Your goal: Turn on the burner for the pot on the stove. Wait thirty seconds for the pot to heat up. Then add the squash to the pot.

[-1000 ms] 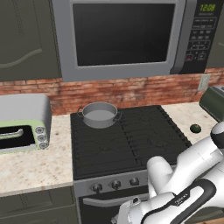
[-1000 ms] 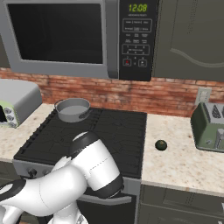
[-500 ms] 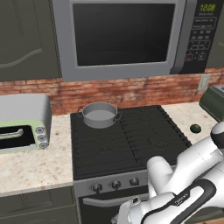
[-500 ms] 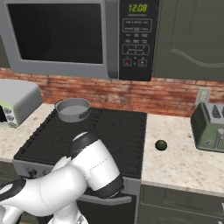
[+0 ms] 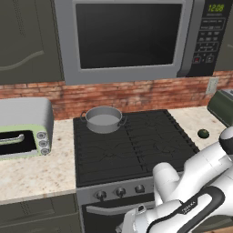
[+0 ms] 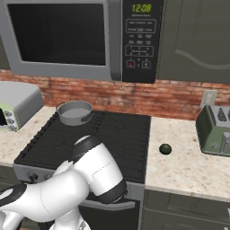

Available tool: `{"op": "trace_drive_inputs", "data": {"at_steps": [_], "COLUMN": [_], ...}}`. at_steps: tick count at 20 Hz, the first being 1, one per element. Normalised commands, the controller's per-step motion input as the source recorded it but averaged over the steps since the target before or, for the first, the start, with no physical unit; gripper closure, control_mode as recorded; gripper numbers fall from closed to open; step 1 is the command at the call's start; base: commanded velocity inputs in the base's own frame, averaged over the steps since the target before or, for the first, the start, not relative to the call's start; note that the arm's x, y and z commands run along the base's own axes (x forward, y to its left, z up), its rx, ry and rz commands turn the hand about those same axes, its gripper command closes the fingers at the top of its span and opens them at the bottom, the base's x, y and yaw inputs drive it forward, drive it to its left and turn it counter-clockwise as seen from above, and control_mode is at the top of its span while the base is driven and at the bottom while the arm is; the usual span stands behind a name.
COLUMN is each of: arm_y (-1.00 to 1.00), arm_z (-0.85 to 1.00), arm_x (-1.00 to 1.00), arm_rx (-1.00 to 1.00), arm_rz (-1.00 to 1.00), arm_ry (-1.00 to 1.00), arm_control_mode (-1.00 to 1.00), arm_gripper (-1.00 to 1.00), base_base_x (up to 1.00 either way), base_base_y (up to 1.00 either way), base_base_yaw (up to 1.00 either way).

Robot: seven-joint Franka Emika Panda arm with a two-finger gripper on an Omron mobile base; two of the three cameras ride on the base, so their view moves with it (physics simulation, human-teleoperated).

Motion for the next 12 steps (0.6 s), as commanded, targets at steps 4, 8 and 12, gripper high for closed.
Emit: {"op": "trace_drive_inputs", "data": {"at_steps": [4,8,12], "arm_y": [0.0,0.0,0.11], "arm_z": [0.0,0.0,0.4], "arm_x": [0.0,0.0,0.05], "arm_rx": [0.0,0.0,-0.08], "arm_rz": [0.0,0.0,-0.02], "arm_ry": [0.0,0.0,0.0], "arm_control_mode": [-1.0,-1.0,-1.0], "arm_gripper": [-1.0,-1.0,-1.0], "base_base_x": [0.0,0.0,0.0], "base_base_y": [0.0,0.0,0.0], "base_base_yaw": [0.0,0.0,0.0]}}
